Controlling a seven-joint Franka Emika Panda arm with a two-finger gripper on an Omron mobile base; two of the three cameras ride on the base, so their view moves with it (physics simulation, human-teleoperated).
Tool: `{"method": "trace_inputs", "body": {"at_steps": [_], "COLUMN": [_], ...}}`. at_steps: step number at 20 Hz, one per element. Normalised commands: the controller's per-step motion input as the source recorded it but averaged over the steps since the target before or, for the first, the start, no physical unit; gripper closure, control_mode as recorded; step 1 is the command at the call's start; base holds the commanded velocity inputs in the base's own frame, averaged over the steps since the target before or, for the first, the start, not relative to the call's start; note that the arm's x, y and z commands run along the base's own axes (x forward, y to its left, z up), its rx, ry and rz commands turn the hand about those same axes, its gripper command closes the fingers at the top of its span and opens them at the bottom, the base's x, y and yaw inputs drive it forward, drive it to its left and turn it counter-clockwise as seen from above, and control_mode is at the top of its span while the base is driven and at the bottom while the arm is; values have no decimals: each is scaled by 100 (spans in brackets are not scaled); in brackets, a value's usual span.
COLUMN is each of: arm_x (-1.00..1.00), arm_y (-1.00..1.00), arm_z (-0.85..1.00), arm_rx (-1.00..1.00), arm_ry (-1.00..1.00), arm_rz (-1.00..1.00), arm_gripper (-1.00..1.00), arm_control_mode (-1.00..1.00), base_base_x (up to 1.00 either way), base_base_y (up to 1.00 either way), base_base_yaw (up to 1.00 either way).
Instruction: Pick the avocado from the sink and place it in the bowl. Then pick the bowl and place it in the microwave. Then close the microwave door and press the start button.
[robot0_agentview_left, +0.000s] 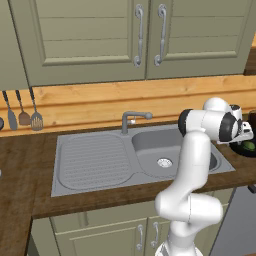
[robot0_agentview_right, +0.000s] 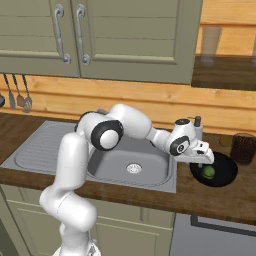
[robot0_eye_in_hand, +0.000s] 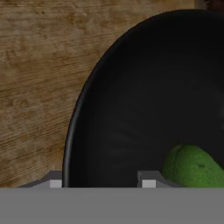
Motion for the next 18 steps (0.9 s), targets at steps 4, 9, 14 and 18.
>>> {"method": "trace_inputs", "body": {"at_steps": [4, 9, 14, 18], "arm_x": [0, -9, -29, -27], "arm_y": [0, 15, 12, 11], "arm_z": [-13, 38, 100, 87], "arm_rx": [0, 0, 0, 0], "arm_ry": [0, -3, -5, -3], "arm_rz": [0, 3, 12, 10], "arm_gripper": [100, 100, 100, 100], "arm_control_mode": [-100, -100, -100, -100], "base_base_x": [0, 0, 0, 0], "base_base_y": [0, 0, 0, 0], "base_base_yaw": [0, 0, 0, 0]}}
